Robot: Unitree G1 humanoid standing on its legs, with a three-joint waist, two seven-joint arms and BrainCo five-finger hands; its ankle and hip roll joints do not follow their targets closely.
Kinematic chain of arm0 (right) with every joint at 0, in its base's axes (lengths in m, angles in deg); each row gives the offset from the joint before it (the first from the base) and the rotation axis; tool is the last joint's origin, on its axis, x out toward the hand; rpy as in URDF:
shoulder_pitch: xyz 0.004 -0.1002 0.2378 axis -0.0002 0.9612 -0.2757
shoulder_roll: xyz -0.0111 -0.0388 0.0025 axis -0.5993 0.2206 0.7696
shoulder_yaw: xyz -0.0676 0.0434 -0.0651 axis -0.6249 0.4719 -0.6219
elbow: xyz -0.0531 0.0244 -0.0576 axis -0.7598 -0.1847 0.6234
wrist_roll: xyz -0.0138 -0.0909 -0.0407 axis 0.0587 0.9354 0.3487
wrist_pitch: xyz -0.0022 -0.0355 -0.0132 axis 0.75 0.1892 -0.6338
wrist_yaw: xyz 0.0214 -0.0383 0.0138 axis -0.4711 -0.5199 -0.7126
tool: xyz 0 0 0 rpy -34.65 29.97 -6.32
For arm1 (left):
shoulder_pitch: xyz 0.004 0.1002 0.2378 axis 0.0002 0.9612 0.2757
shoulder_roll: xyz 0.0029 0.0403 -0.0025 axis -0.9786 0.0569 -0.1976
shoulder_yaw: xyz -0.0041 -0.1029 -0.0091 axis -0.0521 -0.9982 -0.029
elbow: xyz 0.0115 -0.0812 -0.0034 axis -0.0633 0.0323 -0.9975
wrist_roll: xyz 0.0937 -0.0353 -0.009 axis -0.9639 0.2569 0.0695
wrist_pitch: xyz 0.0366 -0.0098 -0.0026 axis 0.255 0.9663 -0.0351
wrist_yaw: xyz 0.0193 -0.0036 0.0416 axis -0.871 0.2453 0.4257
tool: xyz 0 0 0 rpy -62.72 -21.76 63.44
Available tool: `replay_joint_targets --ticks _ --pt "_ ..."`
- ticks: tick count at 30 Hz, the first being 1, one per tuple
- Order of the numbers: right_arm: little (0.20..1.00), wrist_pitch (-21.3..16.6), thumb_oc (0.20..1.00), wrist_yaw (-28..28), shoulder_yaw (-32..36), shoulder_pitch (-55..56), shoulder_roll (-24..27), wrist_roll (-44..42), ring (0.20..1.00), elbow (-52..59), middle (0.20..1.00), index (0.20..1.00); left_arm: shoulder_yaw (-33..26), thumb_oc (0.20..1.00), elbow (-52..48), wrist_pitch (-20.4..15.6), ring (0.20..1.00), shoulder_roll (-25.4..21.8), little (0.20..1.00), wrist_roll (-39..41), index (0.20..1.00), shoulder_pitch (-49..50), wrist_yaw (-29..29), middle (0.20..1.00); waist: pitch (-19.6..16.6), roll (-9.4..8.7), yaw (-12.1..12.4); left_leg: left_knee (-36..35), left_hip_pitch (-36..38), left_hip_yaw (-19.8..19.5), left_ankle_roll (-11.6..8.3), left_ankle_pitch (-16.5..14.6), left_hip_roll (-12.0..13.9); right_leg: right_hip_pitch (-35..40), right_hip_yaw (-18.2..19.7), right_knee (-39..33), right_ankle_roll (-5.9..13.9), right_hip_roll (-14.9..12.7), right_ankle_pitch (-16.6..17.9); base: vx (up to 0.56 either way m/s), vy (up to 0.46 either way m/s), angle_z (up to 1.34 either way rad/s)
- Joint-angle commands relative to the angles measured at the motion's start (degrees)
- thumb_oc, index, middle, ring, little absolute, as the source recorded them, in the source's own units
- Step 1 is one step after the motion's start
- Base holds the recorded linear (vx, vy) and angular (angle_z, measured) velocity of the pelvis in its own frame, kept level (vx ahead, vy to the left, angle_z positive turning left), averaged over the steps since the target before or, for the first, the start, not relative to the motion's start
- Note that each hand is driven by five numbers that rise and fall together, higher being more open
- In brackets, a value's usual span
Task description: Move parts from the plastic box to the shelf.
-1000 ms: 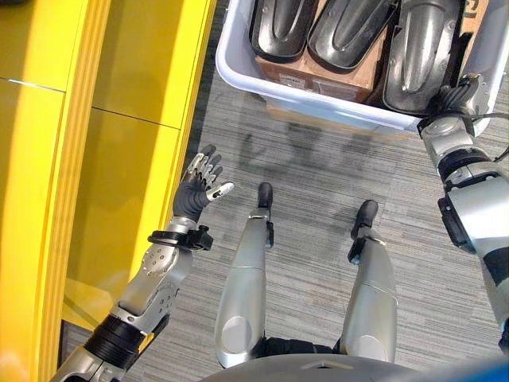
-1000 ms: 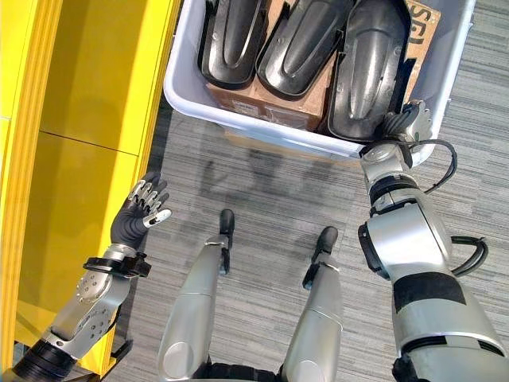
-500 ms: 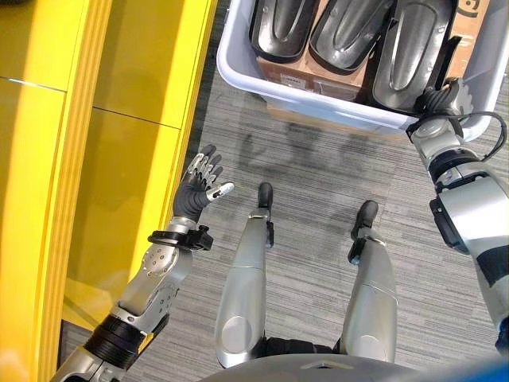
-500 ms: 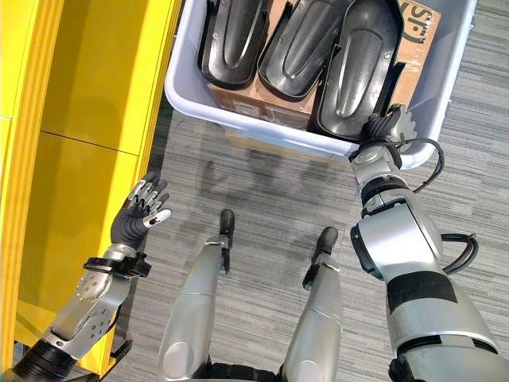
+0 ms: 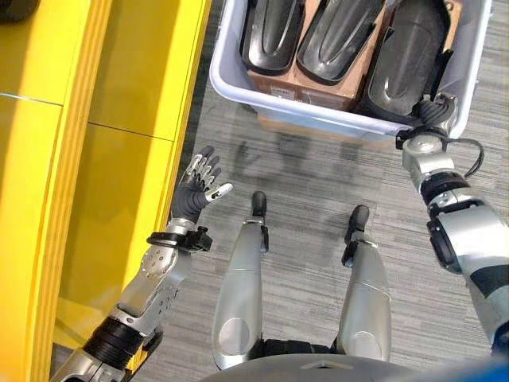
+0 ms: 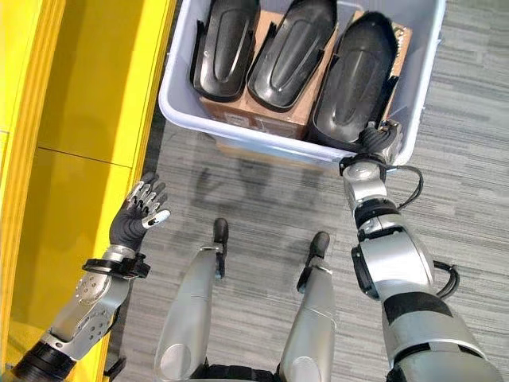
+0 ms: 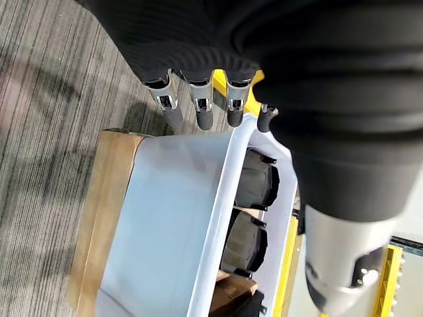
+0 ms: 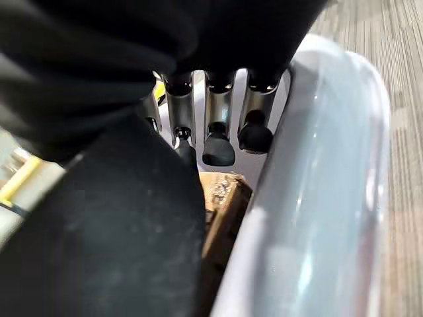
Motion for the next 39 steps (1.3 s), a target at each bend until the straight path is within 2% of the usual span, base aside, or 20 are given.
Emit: replay_joint_targets --ticks 1,6,12,16,20,22,24,30,39 --pt "0.200 -4.5 0.200 3.5 3.0 1.8 0.0 -3.7 0.200 2.4 0.200 0.200 -1.9 1.000 -1.7 -2.2 1.000 0.1 1.000 0.4 1.000 2.4 -0.4 1.000 -0.5 -0.28 0.9 -1.7 1.0 -1.1 0.22 -1.7 1.0 1.9 1.7 5.6 -1.01 2.0 -4.6 0.01 -0.043 -0.06" --pt "0.200 -5.4 0.200 4.8 3.8 2.7 0.1 -3.2 0.200 7.5 0.200 0.200 -1.7 1.000 -1.6 -1.9 1.000 -0.3 1.000 0.6 1.000 3.1 -0.9 1.000 -1.6 -0.72 0.7 -1.8 2.4 -1.3 0.09 -1.8 1.1 3.5 1.4 5.7 -1.08 1.9 -5.1 0.00 -0.014 -0.02" --pt "0.200 -6.4 0.200 7.0 5.2 5.4 1.6 0.2 0.200 18.7 0.200 0.200 -2.0 1.000 -0.8 -1.6 1.000 -0.1 1.000 0.4 1.000 3.9 -1.3 1.000 -2.8 -1.66 0.5 -3.0 6.0 -1.8 -0.15 -1.6 1.4 7.2 0.8 4.7 -1.03 1.9 -5.3 0.01 -0.005 0.00" --pt "0.200 -6.6 0.200 7.5 6.5 8.4 2.0 2.2 0.200 24.6 0.200 0.200 -2.4 1.000 -0.2 -1.2 1.000 0.4 1.000 -0.1 1.000 4.2 -1.4 1.000 -3.3 -2.13 0.2 -4.0 8.2 -1.9 -0.29 -1.5 1.6 9.4 0.5 4.0 -0.96 1.8 -5.4 0.03 -0.022 -0.01" --pt "0.200 -6.9 0.200 7.8 9.2 14.9 1.3 5.0 0.200 32.8 0.200 0.200 -3.9 1.000 0.5 -0.5 1.000 1.3 1.000 -0.7 1.000 5.7 -2.1 1.000 -5.2 -2.60 -0.2 -7.1 13.0 -2.1 -0.67 -0.4 1.9 14.6 -0.5 1.0 -0.69 1.7 -5.0 0.05 -0.026 0.02" --pt "0.200 -6.9 0.200 6.8 10.2 19.5 0.8 6.8 0.200 37.3 0.200 0.200 -5.1 1.000 1.3 0.0 1.000 2.1 1.000 -1.0 1.000 6.9 -2.7 1.000 -6.7 -2.70 -0.5 -9.3 16.1 -2.0 -0.94 -0.1 2.2 17.5 -0.9 -0.7 -0.42 1.6 -5.1 0.07 -0.021 0.02" --pt "0.200 -7.4 0.200 4.1 11.8 26.8 -0.6 8.2 0.200 43.3 0.200 0.200 -5.8 1.000 2.2 1.0 1.000 3.5 1.000 -1.8 1.000 8.4 -4.2 1.000 -9.0 -3.12 -1.1 -13.6 20.4 -2.0 -1.27 1.7 2.8 21.5 -2.2 -4.3 -0.09 1.5 -4.5 0.08 -0.063 0.04" --pt "0.200 -8.7 0.200 -1.8 13.5 37.9 -2.5 6.5 0.200 52.7 0.200 0.200 -7.3 1.000 4.3 2.6 1.000 6.4 1.000 -2.7 1.000 10.2 -6.2 1.000 -12.7 -4.00 -2.1 -18.6 26.5 -1.7 -1.76 3.0 4.0 26.6 -2.5 -8.0 0.44 2.1 -4.2 0.07 -0.053 0.02" --pt "0.200 -8.3 0.200 -9.9 14.2 46.4 -2.9 6.5 0.200 60.5 0.200 0.200 -11.9 1.000 5.8 4.4 1.000 10.6 1.000 -4.7 1.000 14.1 -8.4 1.000 -19.6 -3.74 -2.6 -22.1 35.4 0.4 -2.33 2.5 6.0 33.3 -2.5 -10.2 0.82 3.3 -5.7 0.09 -0.047 -0.08"
